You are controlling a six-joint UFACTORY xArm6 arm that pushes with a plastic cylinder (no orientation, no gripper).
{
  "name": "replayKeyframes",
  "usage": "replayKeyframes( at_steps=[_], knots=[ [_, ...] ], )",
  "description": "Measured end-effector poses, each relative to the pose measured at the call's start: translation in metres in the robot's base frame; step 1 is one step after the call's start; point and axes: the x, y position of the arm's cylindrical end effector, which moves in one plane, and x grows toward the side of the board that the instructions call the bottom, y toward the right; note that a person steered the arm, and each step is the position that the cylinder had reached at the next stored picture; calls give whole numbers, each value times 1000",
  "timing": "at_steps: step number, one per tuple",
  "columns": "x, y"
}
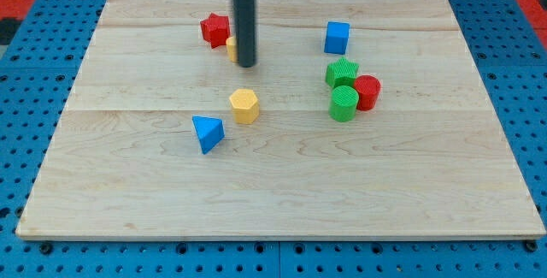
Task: Push the red star towards bottom
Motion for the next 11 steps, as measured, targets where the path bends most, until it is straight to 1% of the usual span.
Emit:
replayKeyframes(
  at_steps=[1,2,3,4,5,6,7,8,9,10,11],
  knots=[
    [-17,-73],
    [-58,-51],
    [-77,-13],
    [-109,5],
    [-132,-5],
    [-131,37],
    [-116,44],
    [-99,25],
    [-103,7],
    [-74,71],
    [-19,107]
  ],
)
